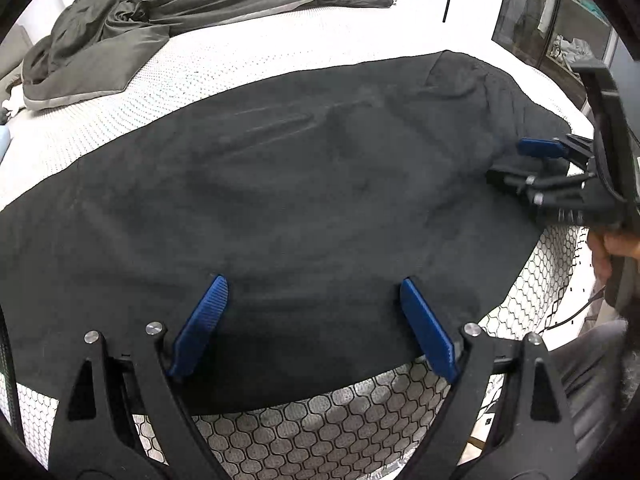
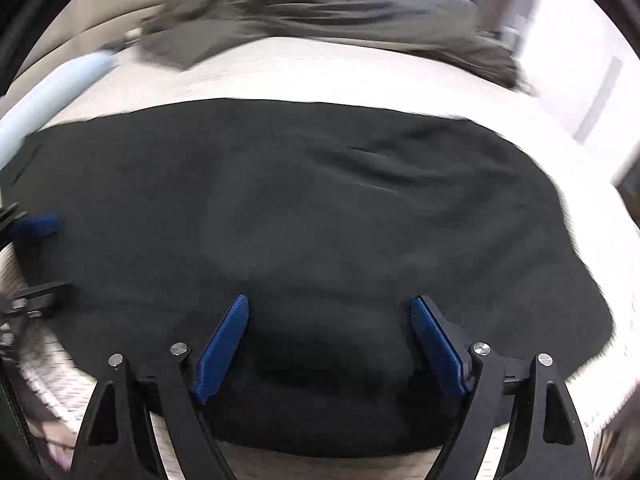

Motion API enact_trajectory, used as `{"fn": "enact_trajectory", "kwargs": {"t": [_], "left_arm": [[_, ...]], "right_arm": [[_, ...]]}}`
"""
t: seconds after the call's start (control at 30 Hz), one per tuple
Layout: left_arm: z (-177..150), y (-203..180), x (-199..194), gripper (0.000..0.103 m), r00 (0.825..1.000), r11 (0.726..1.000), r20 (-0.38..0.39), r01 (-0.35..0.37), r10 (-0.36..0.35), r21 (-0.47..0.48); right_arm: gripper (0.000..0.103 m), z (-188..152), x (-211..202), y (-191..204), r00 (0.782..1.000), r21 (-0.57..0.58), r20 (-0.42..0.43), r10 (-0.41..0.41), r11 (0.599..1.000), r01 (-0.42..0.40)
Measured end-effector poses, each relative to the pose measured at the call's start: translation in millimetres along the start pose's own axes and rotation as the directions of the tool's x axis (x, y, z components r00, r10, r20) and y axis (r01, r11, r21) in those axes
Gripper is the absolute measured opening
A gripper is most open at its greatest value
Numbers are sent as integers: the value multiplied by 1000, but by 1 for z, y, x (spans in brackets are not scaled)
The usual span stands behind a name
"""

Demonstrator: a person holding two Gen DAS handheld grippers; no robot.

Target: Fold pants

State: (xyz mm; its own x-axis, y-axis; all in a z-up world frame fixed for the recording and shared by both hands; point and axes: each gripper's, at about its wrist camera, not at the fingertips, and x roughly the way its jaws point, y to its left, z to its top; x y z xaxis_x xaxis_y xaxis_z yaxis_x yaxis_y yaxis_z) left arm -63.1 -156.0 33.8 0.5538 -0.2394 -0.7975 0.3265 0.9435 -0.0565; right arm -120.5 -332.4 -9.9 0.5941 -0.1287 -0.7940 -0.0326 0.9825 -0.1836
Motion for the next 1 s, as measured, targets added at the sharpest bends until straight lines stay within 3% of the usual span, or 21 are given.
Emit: {"fn": "enact_trajectory", "kwargs": {"t": [0.1, 0.23, 0.3, 0.4, 0.5, 0.6, 0.7, 0.77, 1.0], "left_arm": [[1, 1, 2, 88, 1000, 1000, -5, -10, 10, -7], [2, 1, 6, 90, 1000, 1000, -17, -17, 17, -22], [4, -1, 8, 91, 1000, 1000, -18, -22, 21, -23], [7, -4, 11, 94, 999, 999, -22, -25, 25, -19], [9, -7, 13, 96, 999, 1000, -29, -27, 27, -14], [10, -9, 13, 96, 999, 999, -29, -30, 29, -17], [10, -10, 15, 97, 999, 999, -24, -35, 35, -12], [9, -9, 14, 97, 999, 1000, -19, -29, 29, -9], [5, -7, 12, 98, 1000, 1000, -9, -22, 22, 14]], "right_arm": [[84, 3, -13, -34, 1000, 61, 4, -29, 998, 29], [84, 4, -24, -19, 999, -45, 19, -33, 998, 34], [84, -4, -22, -35, 999, -53, 15, -45, 998, 46], [83, -13, -18, -71, 992, 59, -3, -127, 990, 127], [83, -23, -22, -98, 989, 181, -16, -148, 972, 148], [83, -20, -30, -97, 987, 173, -1, -159, 972, 157], [83, -15, -34, -88, 996, 153, 38, -75, 986, 69], [83, -20, -25, -90, 995, 149, 0, -97, 984, 96], [78, -29, -45, -111, 983, 262, 43, -178, 952, 161]]}}
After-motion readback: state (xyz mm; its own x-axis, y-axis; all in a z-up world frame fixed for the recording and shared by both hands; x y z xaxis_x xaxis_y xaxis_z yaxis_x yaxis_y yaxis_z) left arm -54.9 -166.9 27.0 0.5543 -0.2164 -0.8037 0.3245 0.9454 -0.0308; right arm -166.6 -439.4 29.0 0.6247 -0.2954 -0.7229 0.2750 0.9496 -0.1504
